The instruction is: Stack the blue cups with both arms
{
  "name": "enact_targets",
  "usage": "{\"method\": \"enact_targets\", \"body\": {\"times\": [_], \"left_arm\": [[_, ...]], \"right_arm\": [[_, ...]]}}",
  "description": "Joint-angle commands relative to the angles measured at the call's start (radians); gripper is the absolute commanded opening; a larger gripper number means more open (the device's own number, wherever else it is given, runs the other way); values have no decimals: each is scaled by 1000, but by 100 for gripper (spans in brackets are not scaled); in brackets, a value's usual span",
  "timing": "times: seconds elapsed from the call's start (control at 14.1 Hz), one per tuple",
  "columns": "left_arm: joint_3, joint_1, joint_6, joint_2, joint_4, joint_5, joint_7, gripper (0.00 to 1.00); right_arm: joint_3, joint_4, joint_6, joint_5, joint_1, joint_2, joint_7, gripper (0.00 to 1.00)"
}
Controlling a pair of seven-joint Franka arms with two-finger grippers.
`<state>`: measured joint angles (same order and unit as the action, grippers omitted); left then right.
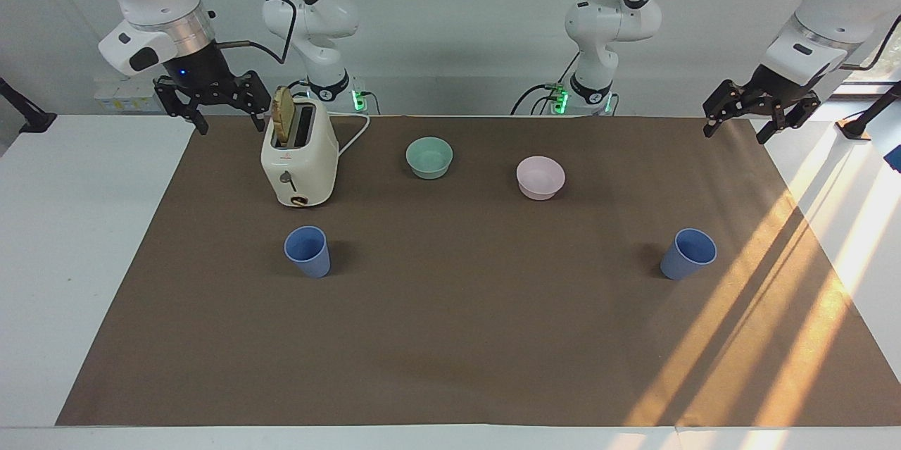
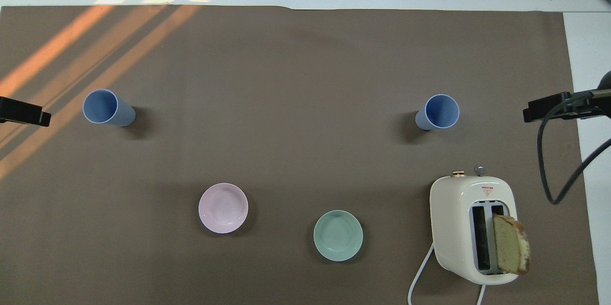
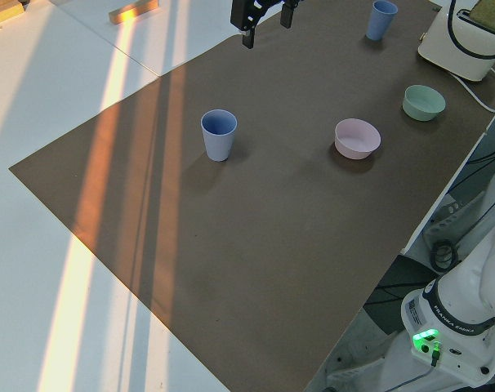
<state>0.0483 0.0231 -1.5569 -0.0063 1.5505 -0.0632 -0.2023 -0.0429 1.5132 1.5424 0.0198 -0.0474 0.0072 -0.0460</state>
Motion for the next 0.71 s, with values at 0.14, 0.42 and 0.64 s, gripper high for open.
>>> {"method": "enact_targets", "body": {"times": [0.14, 0.42, 0.64], "left_arm": [[4, 12, -2, -11, 5, 17, 14, 100], [4, 14, -2, -11, 3, 17, 18, 100], [4, 12, -5, -11, 3, 11, 18, 100]], "right_arm": [[-5, -5, -8, 19, -12, 1, 17, 100], [-6, -5, -8, 19, -11, 1, 17, 100], [-6, -5, -8, 19, -11, 1, 17, 100]]}}
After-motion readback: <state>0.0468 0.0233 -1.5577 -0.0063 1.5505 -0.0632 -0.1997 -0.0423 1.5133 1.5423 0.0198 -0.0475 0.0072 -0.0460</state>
